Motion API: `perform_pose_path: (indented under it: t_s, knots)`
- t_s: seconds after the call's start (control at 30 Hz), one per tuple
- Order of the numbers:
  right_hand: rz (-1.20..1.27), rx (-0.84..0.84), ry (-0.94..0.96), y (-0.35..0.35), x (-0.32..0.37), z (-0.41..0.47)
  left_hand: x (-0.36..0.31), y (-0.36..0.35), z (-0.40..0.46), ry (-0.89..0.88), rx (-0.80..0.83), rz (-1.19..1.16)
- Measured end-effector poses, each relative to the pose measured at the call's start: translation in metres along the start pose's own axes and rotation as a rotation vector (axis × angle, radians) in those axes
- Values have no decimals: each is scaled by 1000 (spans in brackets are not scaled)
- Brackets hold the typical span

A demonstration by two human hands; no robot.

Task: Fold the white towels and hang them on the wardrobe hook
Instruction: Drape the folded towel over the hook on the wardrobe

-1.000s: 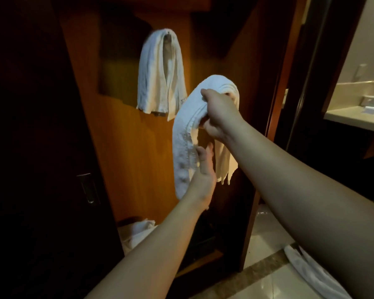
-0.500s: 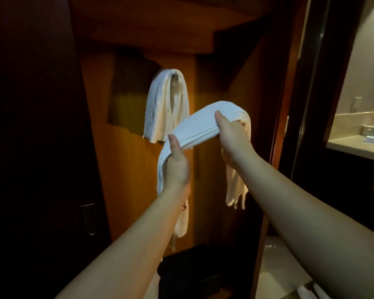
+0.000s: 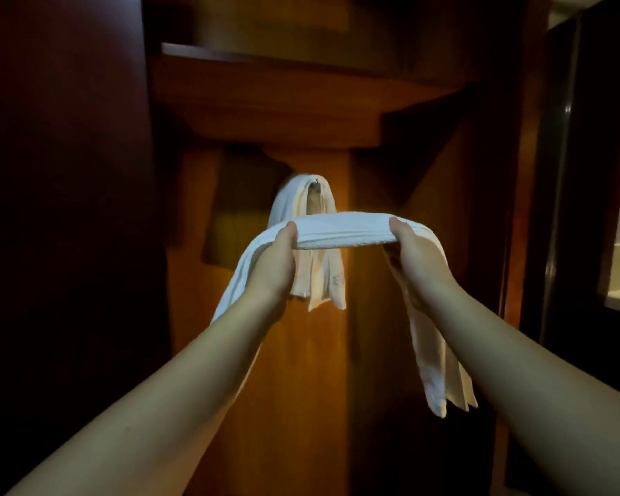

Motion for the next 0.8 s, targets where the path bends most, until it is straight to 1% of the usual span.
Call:
perform_pose_path:
  t_s: [0.07,0.17,0.27,0.33,0.43,0.5,0.57,0.6,0.63,0.7,0.73,0.77,0.8]
  knots:
    - [-36,48,17,-7,0,24,-3,4,29,-8,-25,22]
    - [-13,180,27,-20,-2,64,-3,7,76,-15,-34,55]
    - [6,281,72,-36,-2,110,-5,6,125,-53,-34,129]
    - [3,339,110,-52,-2,146,-12,6,155,-96,-38,133]
    - [-10,379,135,-75,-5,199,-22,1,197,-109,-22,175]
    - [-1,409,133,-90,-8,232,-25,0,223,-81,-26,191]
    - [-13,426,133,-102,-14,265,-28,-4,246,-61,20,213]
    - [-24,430,127,-108,-19,284,-29,-5,260,-56,31,237]
    - [-39,434,122,-114,-25,301,-30,-6,268,-40,15,214]
    - [-46,428,90,-123,-37,332,-31,-11,292,-64,29,211]
    - [-35,432,69,-128,-43,346,-30,-13,306,-41,30,244]
    - [-29,448,57,-133,-50,361,-31,-15,314,-25,11,246]
    - [-28,469,46,-139,-55,373,-26,-14,336,-48,4,215]
Point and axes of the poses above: each hand's wrist, its own z-axis towards the middle knuckle, its own y-axis out of the back of the hand, x = y × z, the point moved 7 cm from there along z, towards the middle knuckle, and after that the axes turned 14 degrees about z, right-handed, at the moved point
